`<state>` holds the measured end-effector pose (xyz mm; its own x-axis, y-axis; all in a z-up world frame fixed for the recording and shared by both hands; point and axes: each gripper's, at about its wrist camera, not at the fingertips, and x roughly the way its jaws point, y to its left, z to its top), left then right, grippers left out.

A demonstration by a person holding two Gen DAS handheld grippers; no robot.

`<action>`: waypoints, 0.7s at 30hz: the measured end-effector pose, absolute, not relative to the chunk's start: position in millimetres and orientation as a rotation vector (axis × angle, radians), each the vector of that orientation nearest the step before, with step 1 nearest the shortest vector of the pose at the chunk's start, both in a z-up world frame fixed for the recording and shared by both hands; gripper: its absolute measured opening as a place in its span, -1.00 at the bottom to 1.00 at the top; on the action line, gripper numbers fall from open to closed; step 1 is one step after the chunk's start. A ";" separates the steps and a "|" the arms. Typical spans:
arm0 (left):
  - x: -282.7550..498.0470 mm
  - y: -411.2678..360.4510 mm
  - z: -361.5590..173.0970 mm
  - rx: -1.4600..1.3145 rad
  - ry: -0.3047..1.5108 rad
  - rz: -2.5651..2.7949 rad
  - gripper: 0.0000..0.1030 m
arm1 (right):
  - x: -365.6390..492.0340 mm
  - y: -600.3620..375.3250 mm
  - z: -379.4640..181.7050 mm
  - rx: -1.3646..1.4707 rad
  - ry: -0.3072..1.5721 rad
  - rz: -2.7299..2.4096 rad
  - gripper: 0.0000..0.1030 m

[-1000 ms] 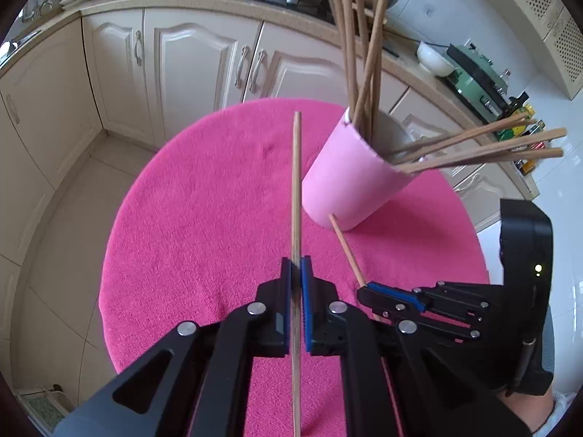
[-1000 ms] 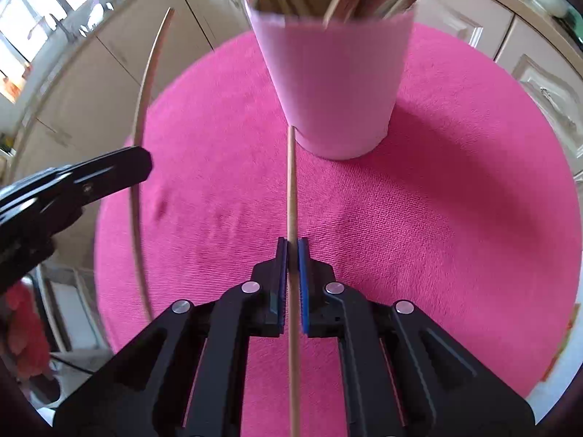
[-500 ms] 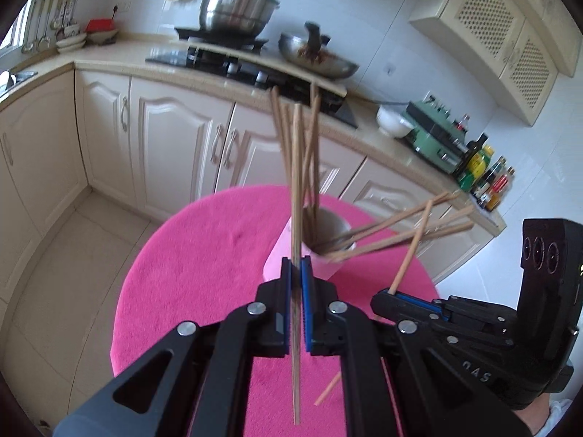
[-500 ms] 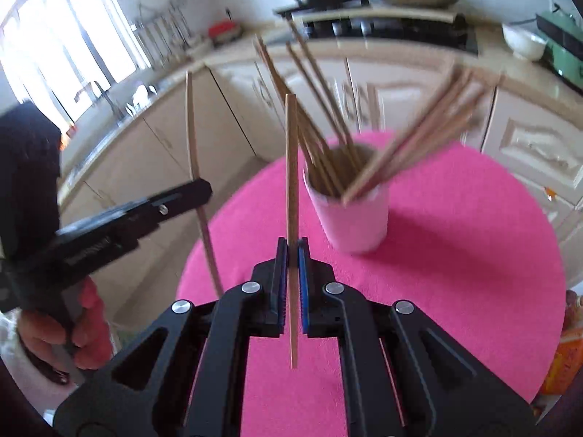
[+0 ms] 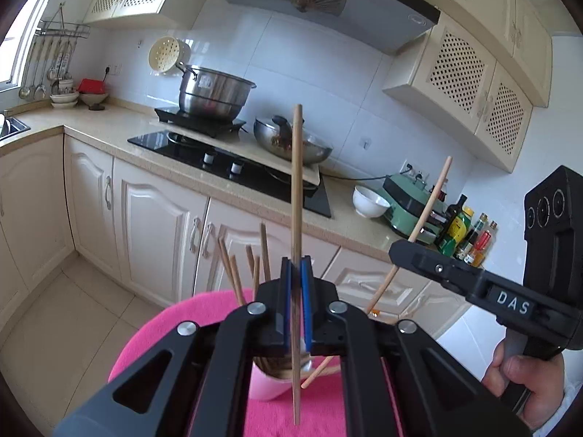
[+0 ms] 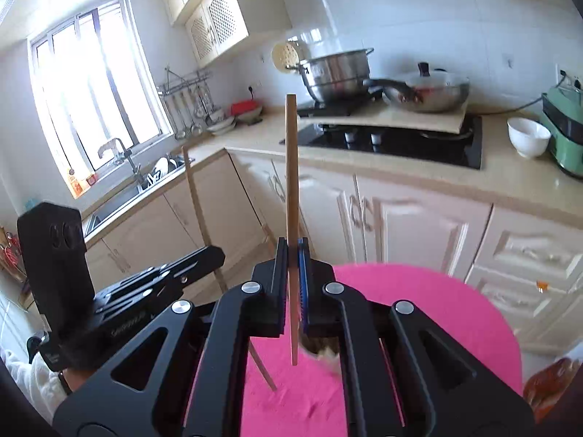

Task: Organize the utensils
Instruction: 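Lift both held chopsticks and lower them into the pink cup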

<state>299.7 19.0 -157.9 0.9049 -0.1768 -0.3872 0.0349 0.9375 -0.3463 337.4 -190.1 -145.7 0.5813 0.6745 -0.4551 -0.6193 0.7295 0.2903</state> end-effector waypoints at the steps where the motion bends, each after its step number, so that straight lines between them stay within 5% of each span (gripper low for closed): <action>1: 303.6 19.5 -157.2 -0.348 0.418 -0.107 -0.89 | 342.7 -192.4 -143.0 0.107 0.567 0.755 -0.88; 21: 349.8 9.5 -184.9 -0.287 0.401 -0.023 -0.89 | 403.2 -178.4 -179.8 -0.011 0.608 0.749 -0.88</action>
